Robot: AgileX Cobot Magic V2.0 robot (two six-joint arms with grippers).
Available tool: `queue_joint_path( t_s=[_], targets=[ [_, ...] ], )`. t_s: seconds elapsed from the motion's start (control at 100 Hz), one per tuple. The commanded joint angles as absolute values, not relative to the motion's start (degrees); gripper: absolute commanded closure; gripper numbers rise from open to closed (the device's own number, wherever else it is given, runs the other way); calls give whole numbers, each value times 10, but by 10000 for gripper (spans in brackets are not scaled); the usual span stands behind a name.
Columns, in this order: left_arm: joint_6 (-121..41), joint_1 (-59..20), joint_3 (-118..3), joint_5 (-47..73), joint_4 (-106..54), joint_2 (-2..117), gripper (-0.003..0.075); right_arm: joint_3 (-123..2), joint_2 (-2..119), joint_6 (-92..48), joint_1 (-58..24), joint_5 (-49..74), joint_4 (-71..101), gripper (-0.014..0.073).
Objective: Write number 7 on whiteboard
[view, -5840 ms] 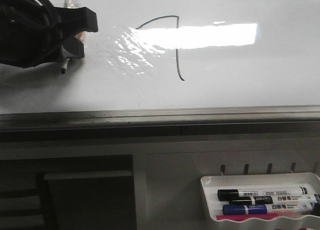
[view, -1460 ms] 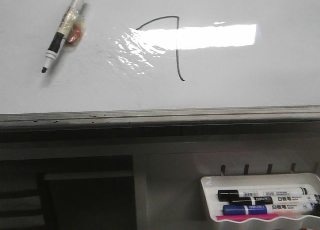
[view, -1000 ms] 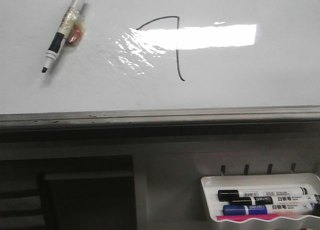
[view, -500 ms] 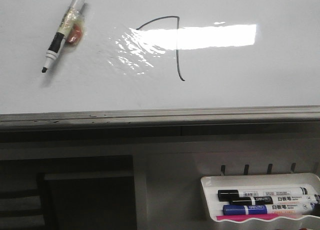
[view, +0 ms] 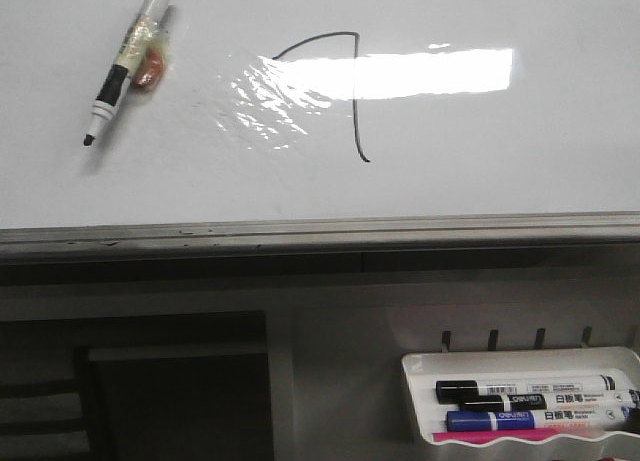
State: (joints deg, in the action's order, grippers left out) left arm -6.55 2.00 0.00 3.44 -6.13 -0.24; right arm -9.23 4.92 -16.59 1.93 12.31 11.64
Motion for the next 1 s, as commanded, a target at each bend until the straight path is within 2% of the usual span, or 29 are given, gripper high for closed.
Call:
queue_joint_path(
  t_s=[0.0, 0.09, 0.25, 0.37, 0.99],
  targets=[
    [-60, 21, 20, -6, -66, -20, 741, -82, 56, -49, 19, 10, -26, 664],
    [-60, 21, 20, -6, -66, -20, 741, -37, 46, -49, 19, -49, -27, 664],
    [-60, 21, 20, -6, -66, -20, 741, 25, -11, -49, 19, -45, -42, 664],
    [-60, 21, 20, -6, -66, -20, 741, 23, -17, -49, 19, 6, -42, 664],
    [-60, 21, 20, -6, -66, -20, 741, 23, -17, -51, 19, 0, -42, 664]
  ],
)
